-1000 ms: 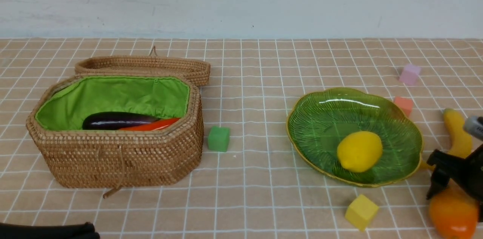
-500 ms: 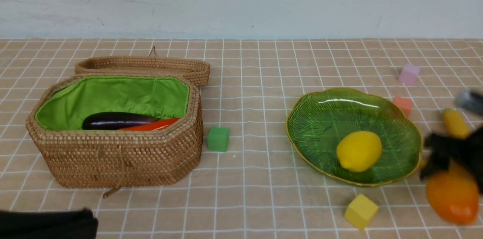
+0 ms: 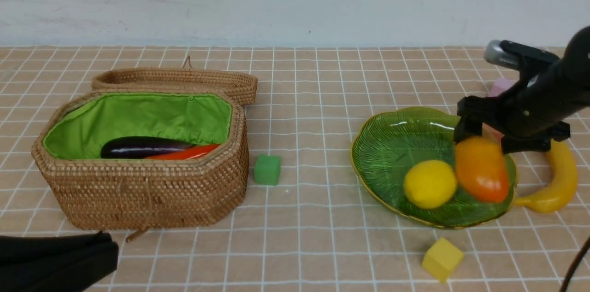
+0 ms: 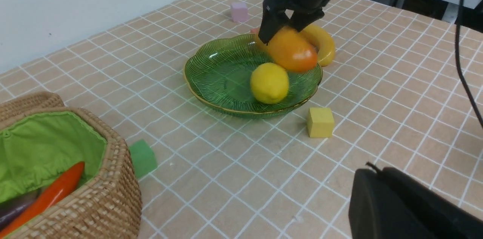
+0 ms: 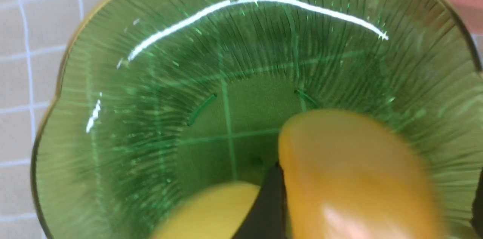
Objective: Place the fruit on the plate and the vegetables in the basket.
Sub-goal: Use the right arm to grab a mango and put it into the right plate, then use the right arm to grab a banana and put it into the right plate
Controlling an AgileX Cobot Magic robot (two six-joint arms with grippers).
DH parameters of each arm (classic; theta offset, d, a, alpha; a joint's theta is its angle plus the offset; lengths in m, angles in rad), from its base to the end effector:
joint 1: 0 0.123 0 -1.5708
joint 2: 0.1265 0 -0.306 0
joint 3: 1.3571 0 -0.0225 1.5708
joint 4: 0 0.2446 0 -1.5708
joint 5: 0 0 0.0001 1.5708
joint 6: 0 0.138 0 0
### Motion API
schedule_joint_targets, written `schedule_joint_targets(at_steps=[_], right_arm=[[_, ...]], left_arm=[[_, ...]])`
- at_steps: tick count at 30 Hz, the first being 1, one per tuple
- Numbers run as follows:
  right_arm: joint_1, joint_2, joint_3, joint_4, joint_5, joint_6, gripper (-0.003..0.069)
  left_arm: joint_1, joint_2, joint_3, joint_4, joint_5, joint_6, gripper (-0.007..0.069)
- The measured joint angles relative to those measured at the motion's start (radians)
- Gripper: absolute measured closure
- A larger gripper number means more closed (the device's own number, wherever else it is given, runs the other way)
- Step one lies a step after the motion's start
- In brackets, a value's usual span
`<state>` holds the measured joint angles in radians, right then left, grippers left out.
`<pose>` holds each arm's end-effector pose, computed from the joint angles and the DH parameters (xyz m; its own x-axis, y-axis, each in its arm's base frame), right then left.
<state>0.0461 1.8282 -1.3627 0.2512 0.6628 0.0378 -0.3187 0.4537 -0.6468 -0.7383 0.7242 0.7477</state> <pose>0.4194 0.0405 0.2206 -0.8596 0.1930 -0.4732 0.0796 0.9652 0.2490 0.0670 -0.0870 0.3436 -0.1746 0.1979 -0.9645 0.7191 0.6948 0.0124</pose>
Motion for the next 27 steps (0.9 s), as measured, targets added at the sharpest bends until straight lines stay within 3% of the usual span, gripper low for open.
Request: schedule_joint_targets(at_steps=[7,12,17,25,27], right_arm=[[-0.034,-0.032,-0.121,-0.161,0.19,0.053,0.005],[-0.16,-0.007,-0.131,-0.261,0.267,0.208,0.0078],[-0.247,0.124,-0.131,-0.241,0.23,0.221,0.0079],[-0.268,0.256,-0.137,-0.144,0.153,0.138,0.01],[-0.27,0.259,-0.139,-0.146,0.155,0.117,0.0151]], left_arm=[[0.0,0.0,0.0,0.0,0.005,0.0,0.0635],[0.0,0.0,0.0,0.0,0.008,0.001,0.0632],[0.0,0.0,0.0,0.0,0.009,0.002,0.0629],[0.0,0.002,0.0,0.0,0.012,0.003,0.0624],[0.0,0.002,0.0,0.0,0.015,0.003,0.0623]])
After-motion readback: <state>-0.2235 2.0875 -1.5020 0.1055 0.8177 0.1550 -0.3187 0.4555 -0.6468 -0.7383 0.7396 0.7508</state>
